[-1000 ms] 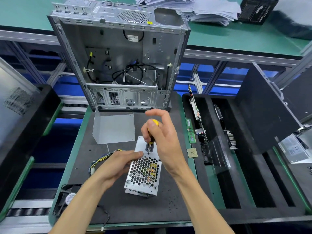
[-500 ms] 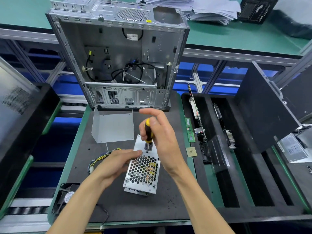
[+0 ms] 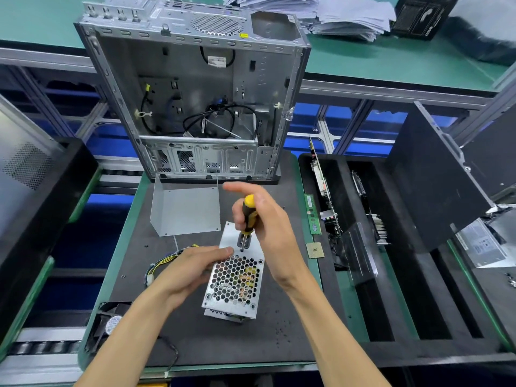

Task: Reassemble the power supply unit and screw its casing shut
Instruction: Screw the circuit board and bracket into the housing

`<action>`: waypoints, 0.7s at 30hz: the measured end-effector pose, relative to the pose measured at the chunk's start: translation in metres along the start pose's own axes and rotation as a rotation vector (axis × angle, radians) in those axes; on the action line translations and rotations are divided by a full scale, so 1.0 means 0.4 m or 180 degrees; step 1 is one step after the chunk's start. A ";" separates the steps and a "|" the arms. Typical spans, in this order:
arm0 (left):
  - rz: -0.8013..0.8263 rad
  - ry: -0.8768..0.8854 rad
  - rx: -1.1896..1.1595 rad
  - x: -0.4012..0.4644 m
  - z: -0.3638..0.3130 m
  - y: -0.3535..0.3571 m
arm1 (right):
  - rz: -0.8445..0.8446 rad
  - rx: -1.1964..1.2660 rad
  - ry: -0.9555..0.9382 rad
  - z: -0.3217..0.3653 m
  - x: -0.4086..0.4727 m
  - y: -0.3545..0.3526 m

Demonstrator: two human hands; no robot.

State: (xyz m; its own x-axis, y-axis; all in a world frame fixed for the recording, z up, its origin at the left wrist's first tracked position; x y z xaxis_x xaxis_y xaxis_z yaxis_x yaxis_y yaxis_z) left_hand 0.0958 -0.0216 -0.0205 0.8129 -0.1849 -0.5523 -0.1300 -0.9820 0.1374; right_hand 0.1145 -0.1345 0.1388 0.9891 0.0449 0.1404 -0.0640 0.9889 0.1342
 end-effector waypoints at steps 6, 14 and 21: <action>0.0022 0.0010 -0.0008 0.000 -0.001 0.003 | -0.0049 0.0150 0.0066 0.002 -0.003 -0.002; 0.0074 0.0018 0.0071 -0.007 -0.002 0.006 | 0.0078 0.0057 -0.0013 0.004 -0.003 0.008; 0.0045 0.0036 0.0046 -0.008 -0.006 0.006 | 0.0029 0.0062 0.0040 -0.001 0.005 0.010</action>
State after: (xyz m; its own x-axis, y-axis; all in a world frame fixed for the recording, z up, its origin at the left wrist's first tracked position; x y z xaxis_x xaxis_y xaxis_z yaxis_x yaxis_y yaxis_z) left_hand 0.0943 -0.0231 -0.0166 0.8172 -0.1984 -0.5411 -0.1497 -0.9797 0.1330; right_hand 0.1162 -0.1302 0.1392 0.9900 0.0559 0.1294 -0.0755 0.9855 0.1521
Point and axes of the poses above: each hand's wrist, its own x-axis towards the middle knuckle, its own y-axis out of the palm, z = x × y, the point moved 10 cm from there along x, towards the middle knuckle, and after that the axes turned 9 degrees about -z, right-handed, at the moved point
